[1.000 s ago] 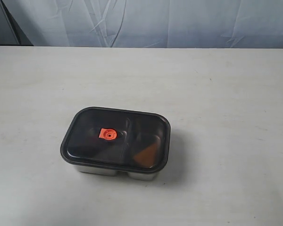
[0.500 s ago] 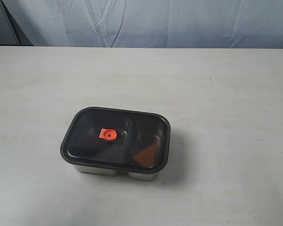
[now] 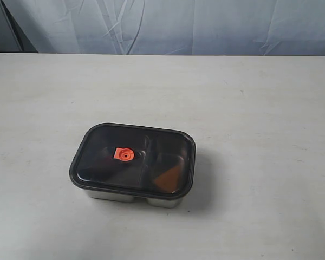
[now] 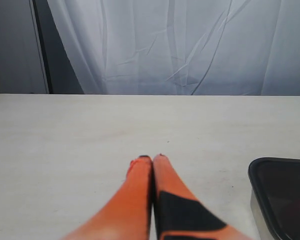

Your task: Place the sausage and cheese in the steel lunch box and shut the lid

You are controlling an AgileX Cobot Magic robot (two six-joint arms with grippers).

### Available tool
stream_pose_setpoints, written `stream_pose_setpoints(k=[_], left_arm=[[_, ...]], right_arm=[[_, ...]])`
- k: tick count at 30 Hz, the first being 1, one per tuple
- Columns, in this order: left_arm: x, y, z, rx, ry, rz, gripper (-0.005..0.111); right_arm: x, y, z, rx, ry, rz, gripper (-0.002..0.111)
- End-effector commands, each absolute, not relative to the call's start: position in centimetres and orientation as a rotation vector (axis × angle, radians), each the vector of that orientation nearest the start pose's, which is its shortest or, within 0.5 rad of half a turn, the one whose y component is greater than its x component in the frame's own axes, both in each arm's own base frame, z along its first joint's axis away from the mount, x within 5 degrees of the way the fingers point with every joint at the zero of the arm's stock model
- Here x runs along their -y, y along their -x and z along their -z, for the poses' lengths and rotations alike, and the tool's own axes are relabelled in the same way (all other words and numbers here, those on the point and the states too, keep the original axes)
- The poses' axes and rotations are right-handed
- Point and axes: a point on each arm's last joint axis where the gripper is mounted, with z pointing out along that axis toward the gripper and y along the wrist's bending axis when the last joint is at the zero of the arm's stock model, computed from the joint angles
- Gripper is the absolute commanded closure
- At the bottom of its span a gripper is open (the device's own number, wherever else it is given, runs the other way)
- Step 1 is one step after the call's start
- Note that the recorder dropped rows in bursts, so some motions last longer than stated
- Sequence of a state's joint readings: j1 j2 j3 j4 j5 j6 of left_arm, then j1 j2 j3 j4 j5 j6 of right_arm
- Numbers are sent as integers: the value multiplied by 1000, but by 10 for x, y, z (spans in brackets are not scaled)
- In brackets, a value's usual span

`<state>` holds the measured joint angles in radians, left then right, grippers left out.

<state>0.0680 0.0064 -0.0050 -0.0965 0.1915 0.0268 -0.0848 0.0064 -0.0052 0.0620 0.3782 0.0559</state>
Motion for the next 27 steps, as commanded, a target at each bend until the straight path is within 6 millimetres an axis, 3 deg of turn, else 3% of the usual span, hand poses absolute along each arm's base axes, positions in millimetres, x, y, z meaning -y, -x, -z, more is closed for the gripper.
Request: stream_pose_setpoints(k=[1, 27], left_arm=[[-2, -56, -197, -1661, 100, 8, 107], [-3, -56, -197, -1663, 82, -15, 107]], right_arm=[[3, -53, -180, -1841, -174, -39, 109], [3, -53, -180, -1839, -174, -39, 109]])
